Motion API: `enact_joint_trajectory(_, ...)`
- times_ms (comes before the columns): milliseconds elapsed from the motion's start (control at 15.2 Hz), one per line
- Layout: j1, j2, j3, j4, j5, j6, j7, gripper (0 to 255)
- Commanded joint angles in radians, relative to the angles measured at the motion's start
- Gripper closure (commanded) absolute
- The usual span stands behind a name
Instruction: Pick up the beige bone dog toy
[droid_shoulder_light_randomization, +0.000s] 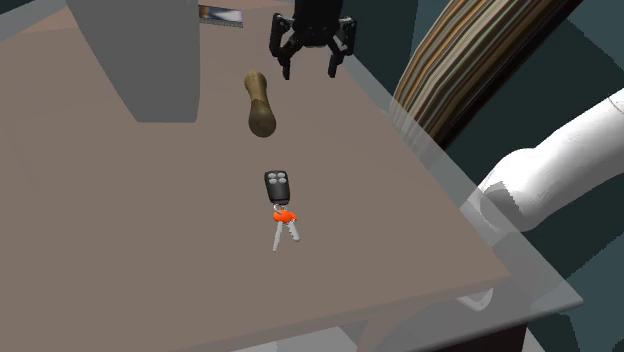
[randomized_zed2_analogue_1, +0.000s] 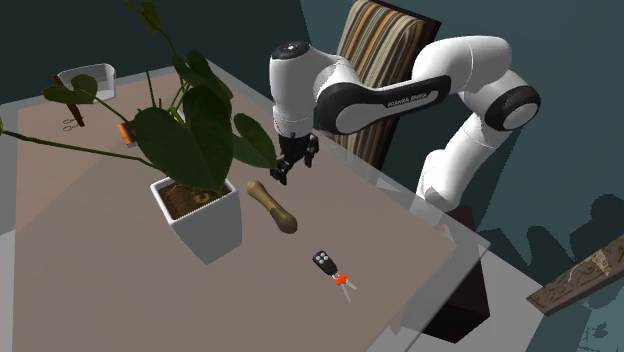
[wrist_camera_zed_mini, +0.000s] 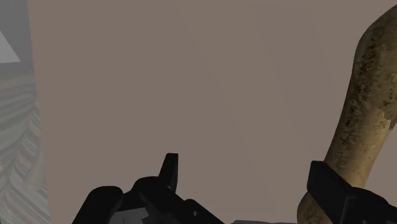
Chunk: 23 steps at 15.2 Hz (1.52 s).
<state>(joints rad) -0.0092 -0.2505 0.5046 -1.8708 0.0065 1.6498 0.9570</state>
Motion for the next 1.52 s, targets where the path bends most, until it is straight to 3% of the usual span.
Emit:
enact_joint_trajectory(0, 0.003, 0.079, 0.046, 0.067, -0.027, -0.008, 0.091, 0)
enact_joint_trajectory(396, 0.059, 0.354, 0.136, 0.332, -0.164, -0.081, 0.322, 0)
enact_joint_trajectory(990, 0.052, 0.337, 0.130, 0.211, -0.154, 0.026, 0.325, 0)
enact_joint_trajectory(1056, 0.051, 0.336, 0.129, 0.208, -0.154, 0.028, 0.324, 255)
enact_joint_trajectory(1452, 0.051, 0.339, 0.129, 0.212, -0.156, 0.027, 0.325, 255)
